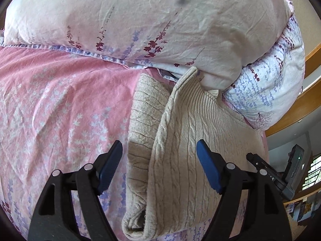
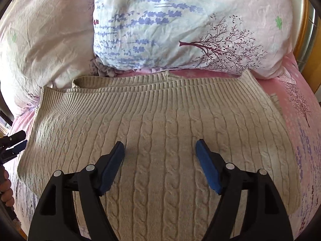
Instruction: Fold small clothes
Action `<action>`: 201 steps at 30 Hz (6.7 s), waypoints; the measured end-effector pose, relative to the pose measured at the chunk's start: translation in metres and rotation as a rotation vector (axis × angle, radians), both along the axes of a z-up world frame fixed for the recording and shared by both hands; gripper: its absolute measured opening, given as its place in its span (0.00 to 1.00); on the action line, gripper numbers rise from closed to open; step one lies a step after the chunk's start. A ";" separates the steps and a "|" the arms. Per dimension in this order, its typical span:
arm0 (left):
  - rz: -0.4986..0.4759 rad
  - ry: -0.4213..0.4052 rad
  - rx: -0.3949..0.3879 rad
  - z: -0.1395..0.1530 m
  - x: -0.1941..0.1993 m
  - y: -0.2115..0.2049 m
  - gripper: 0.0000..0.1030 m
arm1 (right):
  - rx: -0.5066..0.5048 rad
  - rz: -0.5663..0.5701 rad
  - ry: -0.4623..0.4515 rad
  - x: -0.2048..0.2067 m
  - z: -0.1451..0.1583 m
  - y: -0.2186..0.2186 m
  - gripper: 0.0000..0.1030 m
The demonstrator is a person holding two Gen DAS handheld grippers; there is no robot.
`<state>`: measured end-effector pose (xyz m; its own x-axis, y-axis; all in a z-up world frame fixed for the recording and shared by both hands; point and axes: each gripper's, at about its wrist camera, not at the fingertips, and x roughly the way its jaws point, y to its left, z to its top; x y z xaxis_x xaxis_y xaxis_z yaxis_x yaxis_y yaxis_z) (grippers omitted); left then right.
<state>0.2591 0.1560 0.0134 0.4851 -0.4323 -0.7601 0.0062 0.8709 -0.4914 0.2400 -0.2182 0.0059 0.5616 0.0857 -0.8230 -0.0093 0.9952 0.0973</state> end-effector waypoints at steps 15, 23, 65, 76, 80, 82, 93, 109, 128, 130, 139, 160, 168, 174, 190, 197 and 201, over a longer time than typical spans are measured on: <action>-0.124 0.070 -0.089 -0.010 0.026 -0.004 0.61 | -0.048 0.015 -0.015 -0.005 -0.003 0.006 0.79; -0.056 0.093 -0.160 -0.011 0.024 -0.006 0.46 | -0.044 0.013 -0.028 -0.004 -0.005 0.007 0.82; -0.320 -0.030 -0.295 0.091 0.019 -0.345 0.19 | 0.195 -0.390 -0.146 -0.106 0.030 -0.227 0.82; -0.441 0.054 -0.221 0.074 0.030 -0.463 0.22 | 0.289 -0.466 -0.107 -0.135 0.011 -0.294 0.82; -0.518 -0.030 -0.265 0.100 0.021 -0.463 0.36 | 0.430 -0.399 -0.115 -0.126 0.016 -0.304 0.82; -0.504 -0.074 -0.249 0.110 0.016 -0.440 0.52 | 0.520 -0.349 -0.107 -0.115 0.021 -0.306 0.82; -0.178 0.007 -0.117 0.069 0.016 -0.280 0.73 | 0.902 -0.207 0.223 -0.014 -0.011 -0.263 0.82; -0.124 0.116 -0.265 -0.002 0.030 -0.256 0.38 | 0.836 -0.087 0.223 0.012 -0.011 -0.205 0.31; -0.021 -0.008 -0.024 0.036 -0.028 -0.097 0.45 | 0.593 0.147 0.236 0.035 0.002 -0.043 0.38; -0.013 -0.073 0.000 0.049 -0.040 -0.095 0.46 | 0.594 0.126 0.200 0.033 0.010 -0.051 0.38; -0.163 -0.230 0.049 0.082 -0.050 -0.151 0.57 | 0.395 0.114 -0.014 0.039 0.044 -0.044 0.14; -0.269 -0.195 0.136 0.045 -0.056 -0.177 0.57 | 0.161 0.167 0.015 -0.044 0.007 -0.020 0.32; -0.283 -0.216 0.257 0.040 -0.098 -0.174 0.63 | 0.081 0.096 0.022 -0.074 0.014 -0.042 0.47; -0.225 -0.104 0.161 0.021 -0.113 -0.156 0.61 | 0.306 -0.044 0.069 -0.078 0.014 -0.074 0.47; -0.076 -0.040 0.060 0.003 -0.110 -0.113 0.16 | 0.297 -0.047 0.064 -0.101 0.005 -0.066 0.15; -0.128 -0.091 0.090 0.010 -0.120 -0.122 0.18 | 0.019 0.021 0.002 -0.101 0.012 -0.039 0.17; -0.108 -0.226 0.134 0.045 -0.142 -0.117 0.36 | 0.026 -0.010 -0.120 -0.116 0.038 -0.045 0.35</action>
